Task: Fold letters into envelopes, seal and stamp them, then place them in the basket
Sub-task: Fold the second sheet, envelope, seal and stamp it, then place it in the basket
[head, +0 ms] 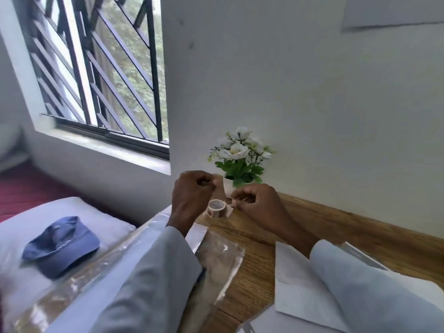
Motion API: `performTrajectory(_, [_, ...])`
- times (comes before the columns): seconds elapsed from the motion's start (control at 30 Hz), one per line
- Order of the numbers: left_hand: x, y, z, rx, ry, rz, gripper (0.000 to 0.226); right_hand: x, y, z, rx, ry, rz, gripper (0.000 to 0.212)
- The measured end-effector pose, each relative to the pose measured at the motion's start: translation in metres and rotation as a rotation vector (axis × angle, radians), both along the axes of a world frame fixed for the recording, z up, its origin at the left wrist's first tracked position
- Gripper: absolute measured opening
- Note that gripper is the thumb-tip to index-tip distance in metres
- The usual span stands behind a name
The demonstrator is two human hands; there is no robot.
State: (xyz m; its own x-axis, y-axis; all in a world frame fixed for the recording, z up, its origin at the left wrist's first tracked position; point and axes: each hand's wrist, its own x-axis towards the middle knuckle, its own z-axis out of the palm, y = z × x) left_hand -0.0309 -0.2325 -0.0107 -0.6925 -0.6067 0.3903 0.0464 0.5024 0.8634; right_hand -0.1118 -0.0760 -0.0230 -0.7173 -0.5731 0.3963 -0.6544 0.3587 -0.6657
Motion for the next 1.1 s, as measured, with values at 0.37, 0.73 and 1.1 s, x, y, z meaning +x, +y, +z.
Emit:
performTrajectory(0.37, [-0.005, -0.008, -0.022, -0.267, -0.242, -0.018, 0.015, -0.007, -0.020, -0.033, -0.064, -0.064, -0.094, 0.011])
performTrajectory(0.73, [-0.010, -0.002, -0.032, -0.501, -0.299, -0.074, 0.028, -0.013, -0.019, -0.038, -0.096, -0.155, -0.072, 0.007])
performTrajectory(1.1, [-0.014, 0.001, -0.035, -0.443, -0.304, -0.052, 0.029, -0.006, -0.016, -0.030, -0.058, -0.215, -0.075, 0.013])
